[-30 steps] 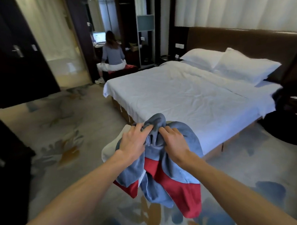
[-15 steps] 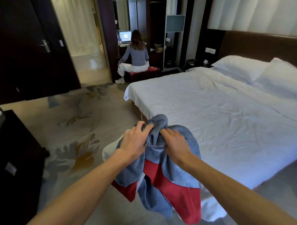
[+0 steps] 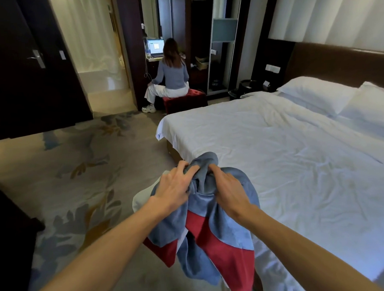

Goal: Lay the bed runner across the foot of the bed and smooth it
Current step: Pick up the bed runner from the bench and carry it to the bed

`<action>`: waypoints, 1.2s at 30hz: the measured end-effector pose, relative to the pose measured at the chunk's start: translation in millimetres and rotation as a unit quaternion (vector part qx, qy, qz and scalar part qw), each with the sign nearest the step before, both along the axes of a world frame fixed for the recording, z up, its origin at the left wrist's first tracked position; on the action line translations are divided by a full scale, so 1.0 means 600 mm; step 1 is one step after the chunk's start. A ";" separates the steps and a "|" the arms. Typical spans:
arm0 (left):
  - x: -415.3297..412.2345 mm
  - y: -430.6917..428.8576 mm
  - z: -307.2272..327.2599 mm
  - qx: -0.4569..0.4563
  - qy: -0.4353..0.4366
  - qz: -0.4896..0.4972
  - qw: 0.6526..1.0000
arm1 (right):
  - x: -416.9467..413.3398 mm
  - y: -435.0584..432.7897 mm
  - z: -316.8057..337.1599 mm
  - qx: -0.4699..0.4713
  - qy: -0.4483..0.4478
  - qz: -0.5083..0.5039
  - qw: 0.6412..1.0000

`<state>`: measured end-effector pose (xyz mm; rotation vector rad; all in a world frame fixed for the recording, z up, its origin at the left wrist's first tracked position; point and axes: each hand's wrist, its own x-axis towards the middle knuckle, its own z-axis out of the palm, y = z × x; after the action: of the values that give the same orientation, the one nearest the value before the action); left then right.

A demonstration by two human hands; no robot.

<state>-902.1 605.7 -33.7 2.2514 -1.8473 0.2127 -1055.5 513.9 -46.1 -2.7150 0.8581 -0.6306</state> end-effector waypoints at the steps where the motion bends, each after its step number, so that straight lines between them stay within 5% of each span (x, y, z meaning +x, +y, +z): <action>1: 0.018 -0.021 -0.004 0.003 0.000 -0.001 1.000 | 0.018 -0.022 -0.004 -0.004 0.009 0.001 1.000; 20: 0.369 -0.527 0.003 -0.026 0.028 -0.042 0.998 | 0.332 -0.482 0.003 -0.078 0.026 -0.081 0.993; 36: 0.459 -0.957 0.004 -0.042 0.038 -0.297 0.953 | 0.396 -0.749 0.029 -0.062 0.073 -0.313 0.945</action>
<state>-626.6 31.4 -31.4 1.5287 -2.3118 0.0947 -818.0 64.3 -28.6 -2.5968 1.8079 -0.6083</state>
